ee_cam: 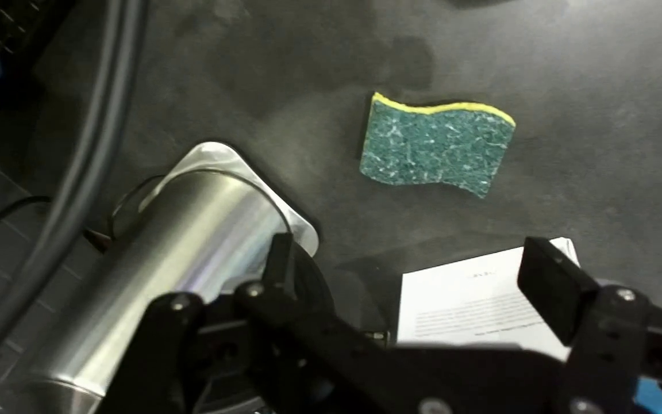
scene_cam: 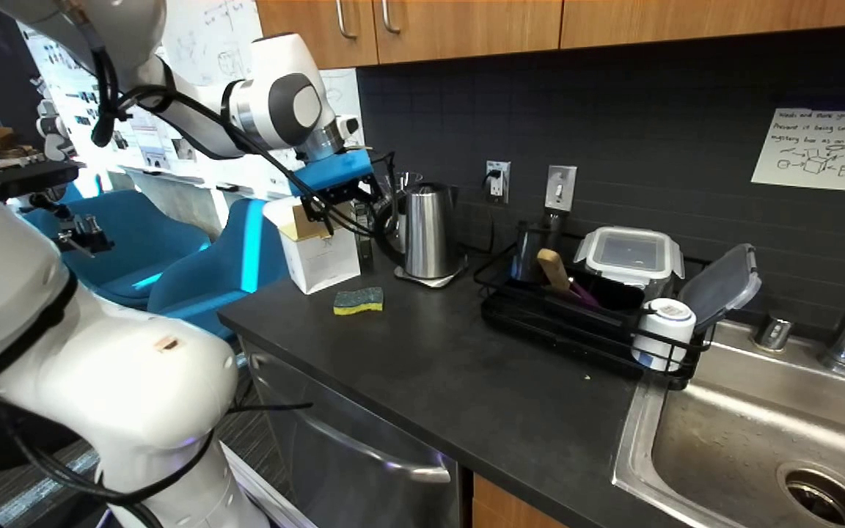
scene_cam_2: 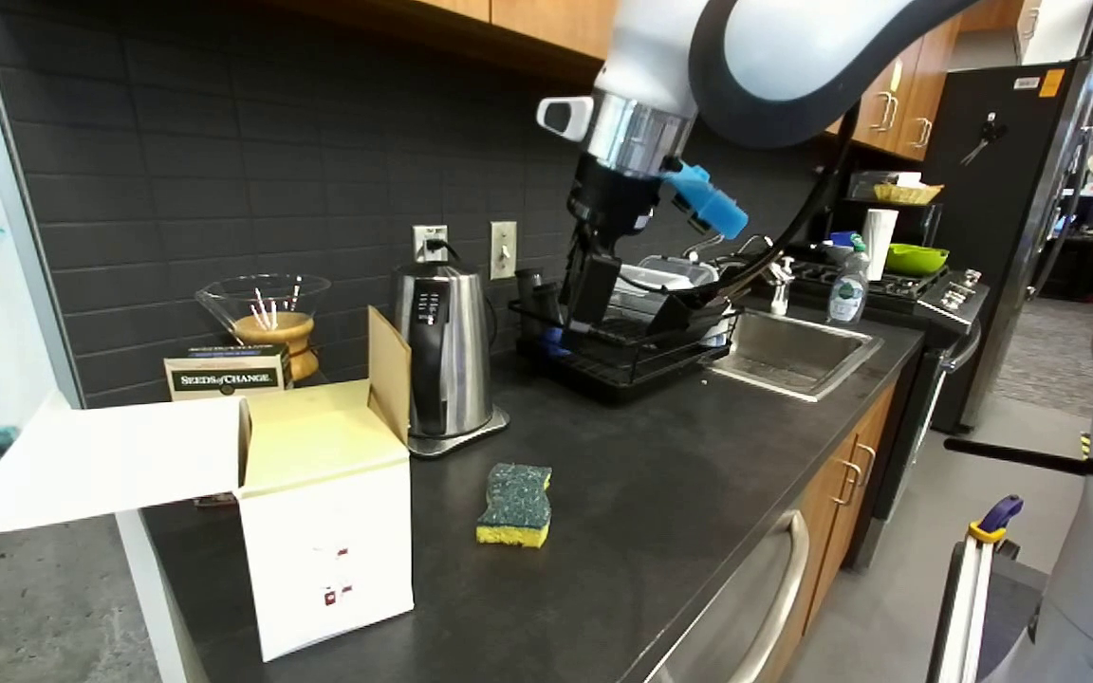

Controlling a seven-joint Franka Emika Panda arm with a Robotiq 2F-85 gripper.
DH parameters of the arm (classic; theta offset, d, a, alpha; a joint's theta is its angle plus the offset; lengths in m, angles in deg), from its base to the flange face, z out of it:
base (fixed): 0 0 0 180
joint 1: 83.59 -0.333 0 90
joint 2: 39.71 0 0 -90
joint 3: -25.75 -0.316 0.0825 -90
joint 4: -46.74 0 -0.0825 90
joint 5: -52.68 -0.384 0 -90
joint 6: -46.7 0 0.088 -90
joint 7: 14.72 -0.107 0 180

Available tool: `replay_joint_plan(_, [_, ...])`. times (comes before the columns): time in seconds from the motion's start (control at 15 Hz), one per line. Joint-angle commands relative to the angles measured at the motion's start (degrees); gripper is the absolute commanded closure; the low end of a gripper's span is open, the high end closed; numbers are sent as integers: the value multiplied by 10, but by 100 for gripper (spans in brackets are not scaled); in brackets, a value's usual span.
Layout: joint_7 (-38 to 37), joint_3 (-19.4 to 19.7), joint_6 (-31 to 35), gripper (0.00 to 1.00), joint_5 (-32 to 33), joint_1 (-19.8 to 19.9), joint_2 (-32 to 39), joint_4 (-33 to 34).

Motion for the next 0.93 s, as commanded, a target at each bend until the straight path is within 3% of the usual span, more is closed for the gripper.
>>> replay_joint_plan(0.0, [-12, -24, 22, 0, -26, -22, 37, 9])
replay_joint_plan(0.33, [-12, -50, 57, 0, -54, -46, 83, 22])
replay_joint_plan(0.87, [-26, -109, 69, 0, -36, -62, 140, 76])
